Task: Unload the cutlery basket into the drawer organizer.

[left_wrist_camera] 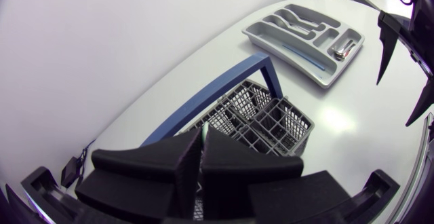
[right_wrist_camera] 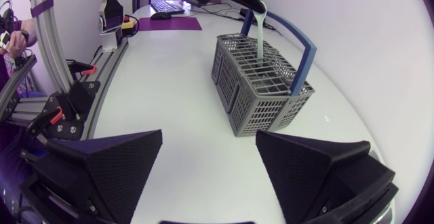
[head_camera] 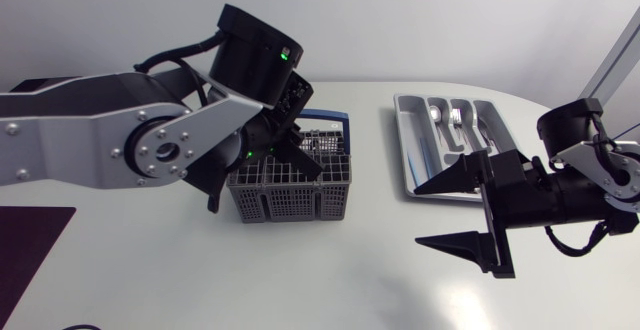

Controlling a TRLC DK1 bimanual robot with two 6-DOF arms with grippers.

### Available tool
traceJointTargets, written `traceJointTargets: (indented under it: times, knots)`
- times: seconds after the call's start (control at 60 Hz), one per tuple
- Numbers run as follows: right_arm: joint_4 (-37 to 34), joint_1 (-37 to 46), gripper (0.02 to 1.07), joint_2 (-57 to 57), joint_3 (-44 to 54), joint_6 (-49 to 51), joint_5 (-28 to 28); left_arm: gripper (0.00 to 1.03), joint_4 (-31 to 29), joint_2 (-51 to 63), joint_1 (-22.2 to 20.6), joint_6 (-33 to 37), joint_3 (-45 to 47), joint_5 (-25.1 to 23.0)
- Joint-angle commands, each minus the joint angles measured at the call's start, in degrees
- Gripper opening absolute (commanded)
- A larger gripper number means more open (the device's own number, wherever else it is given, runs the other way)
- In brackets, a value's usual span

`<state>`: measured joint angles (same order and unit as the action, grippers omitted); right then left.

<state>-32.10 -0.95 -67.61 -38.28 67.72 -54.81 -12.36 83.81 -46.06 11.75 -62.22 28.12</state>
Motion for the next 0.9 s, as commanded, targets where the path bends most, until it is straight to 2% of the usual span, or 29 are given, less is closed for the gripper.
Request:
traceJointTargets:
  times: [0.0, 0.233, 0.35, 0.433, 0.617, 0.717, 0.883]
  knots:
    - [1.5, -1.0, 1.01, 1.8, 1.8, -3.4, 0.1, 0.15, 1.3, -2.1, -1.8, 1.1, 2.5, 0.9]
    - [5.3, -2.8, 1.01, 5.6, 3.1, -9.1, 0.3, 0.15, 3.5, -4.6, -3.7, 3.4, 5.1, 2.5]
    - [10.9, -4.1, 1.01, 8.8, 4.8, -15.5, 1.1, 0.15, 3.3, -7.0, -3.8, 3.4, 4.9, 2.6]
    - [16.6, -6.0, 1.01, 11.5, 6.5, -21.6, 3.0, 0.15, 3.0, -8.3, -3.6, 3.3, 4.3, 2.5]
    - [24.0, -12.5, 1.01, 16.5, 9.0, -29.9, 10.2, 0.15, 0.9, -9.7, -3.9, 1.9, 2.1, 2.0]
    - [26.2, -15.8, 1.01, 18.0, 9.3, -32.7, 14.0, 0.15, -0.8, -9.9, -3.8, -1.5, 0.6, -1.0]
    - [28.1, -22.0, 0.98, 18.7, 8.8, -35.2, 21.3, 0.15, -4.1, -7.6, -0.2, -8.1, -1.8, -13.1]
